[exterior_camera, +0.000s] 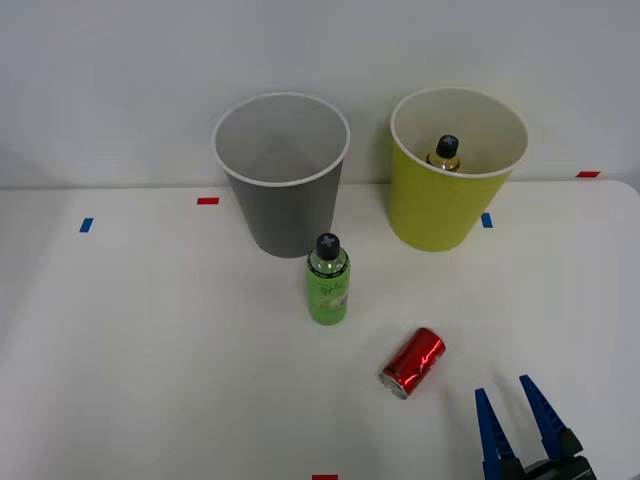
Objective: Put cans in the gray bin, plastic bottles in the light green bin
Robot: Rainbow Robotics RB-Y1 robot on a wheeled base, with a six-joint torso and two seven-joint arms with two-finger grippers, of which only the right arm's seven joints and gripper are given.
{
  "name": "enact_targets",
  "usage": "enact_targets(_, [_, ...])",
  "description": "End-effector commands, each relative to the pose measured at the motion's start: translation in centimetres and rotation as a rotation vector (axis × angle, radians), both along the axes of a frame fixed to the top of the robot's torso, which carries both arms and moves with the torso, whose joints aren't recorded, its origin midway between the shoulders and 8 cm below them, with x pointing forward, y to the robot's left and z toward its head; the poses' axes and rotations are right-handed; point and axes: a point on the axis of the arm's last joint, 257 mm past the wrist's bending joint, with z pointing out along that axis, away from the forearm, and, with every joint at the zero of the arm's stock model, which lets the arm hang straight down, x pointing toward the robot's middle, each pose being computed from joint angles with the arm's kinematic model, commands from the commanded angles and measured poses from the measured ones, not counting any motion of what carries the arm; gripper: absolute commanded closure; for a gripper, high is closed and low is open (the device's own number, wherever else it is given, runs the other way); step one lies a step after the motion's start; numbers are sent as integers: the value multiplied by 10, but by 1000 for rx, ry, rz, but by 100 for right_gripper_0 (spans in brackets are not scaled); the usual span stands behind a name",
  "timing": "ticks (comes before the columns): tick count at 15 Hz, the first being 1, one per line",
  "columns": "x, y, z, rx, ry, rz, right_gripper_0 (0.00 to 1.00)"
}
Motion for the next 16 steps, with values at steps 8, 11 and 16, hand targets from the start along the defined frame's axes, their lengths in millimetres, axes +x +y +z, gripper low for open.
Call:
enact_targets(8, [-21, -4, 16, 130, -50, 5, 19])
enact_targets(11, [-27, -15, 18, 81, -19, 13, 19])
enact_targets(16, [-34, -23, 24, -4, 147, 9, 19])
